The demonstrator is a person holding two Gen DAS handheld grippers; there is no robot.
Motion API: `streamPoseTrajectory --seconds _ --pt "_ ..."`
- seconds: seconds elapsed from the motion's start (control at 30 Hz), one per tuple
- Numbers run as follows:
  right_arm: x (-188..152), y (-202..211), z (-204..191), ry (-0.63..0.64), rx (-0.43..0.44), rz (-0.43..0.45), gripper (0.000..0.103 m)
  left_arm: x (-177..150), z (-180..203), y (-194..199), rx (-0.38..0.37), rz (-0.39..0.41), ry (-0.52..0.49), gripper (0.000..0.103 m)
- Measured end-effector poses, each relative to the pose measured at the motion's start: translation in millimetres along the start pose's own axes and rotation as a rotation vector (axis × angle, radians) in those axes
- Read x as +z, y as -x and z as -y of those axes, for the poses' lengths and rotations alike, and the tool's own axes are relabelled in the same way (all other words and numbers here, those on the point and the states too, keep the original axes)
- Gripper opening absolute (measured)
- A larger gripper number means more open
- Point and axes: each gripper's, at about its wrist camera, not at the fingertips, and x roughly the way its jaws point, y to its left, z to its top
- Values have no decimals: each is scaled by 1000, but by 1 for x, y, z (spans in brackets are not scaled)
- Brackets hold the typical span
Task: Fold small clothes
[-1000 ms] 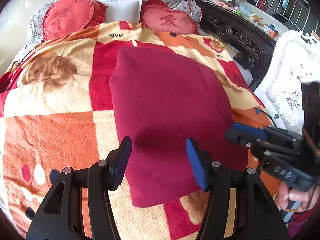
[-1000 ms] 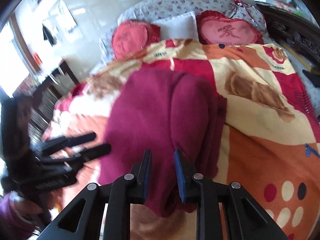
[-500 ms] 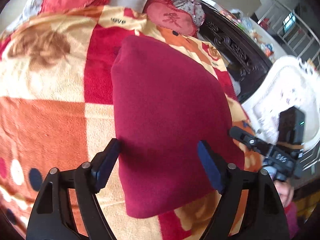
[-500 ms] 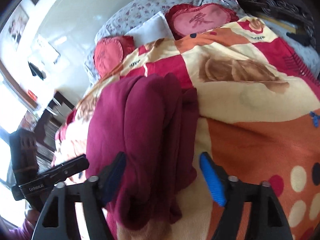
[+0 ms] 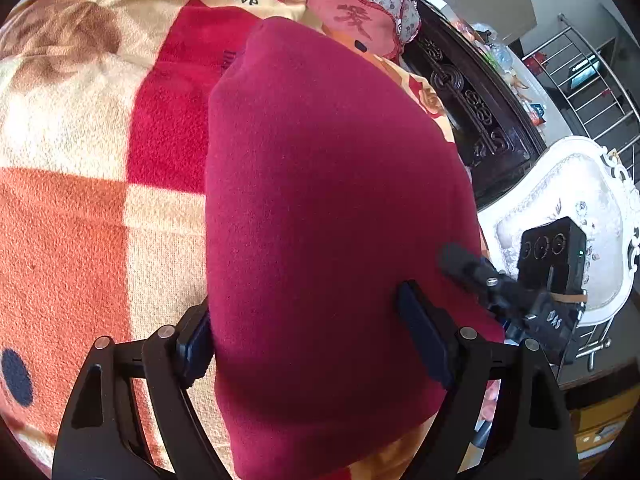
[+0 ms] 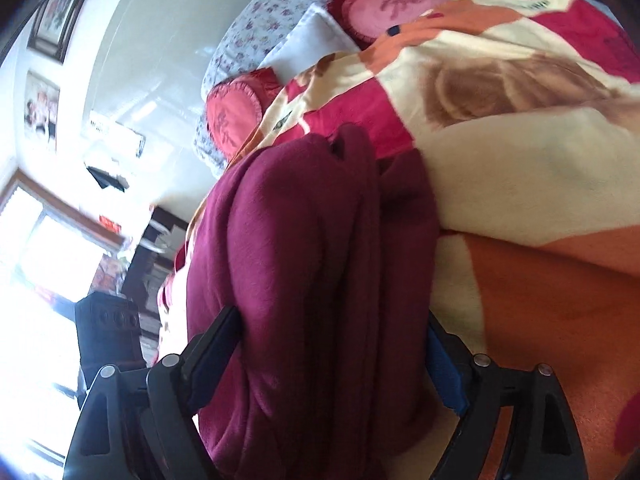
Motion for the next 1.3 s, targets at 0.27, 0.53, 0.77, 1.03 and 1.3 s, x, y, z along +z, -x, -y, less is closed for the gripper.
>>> streamPoseTrajectory --seconds 0.27,0.53,0.77,1.03,1.3 --pt "-8 26 -41 133 -73 50 43 -11 15 35 -7 45 -52 69" --pt "-48 49 -91 183 -16 13 42 -69 14 101 36 52 -84 69" --pt "-117 28 -117 256 -41 -121 41 -133 -21 109 95 -29 -12 69" --pt "-147 21 -119 318 -213 -137 49 -142 -16 107 163 -31 -38 69" --pt "-142 70 -150 431 -217 -41 49 -136 -2 128 302 71 -140 69"
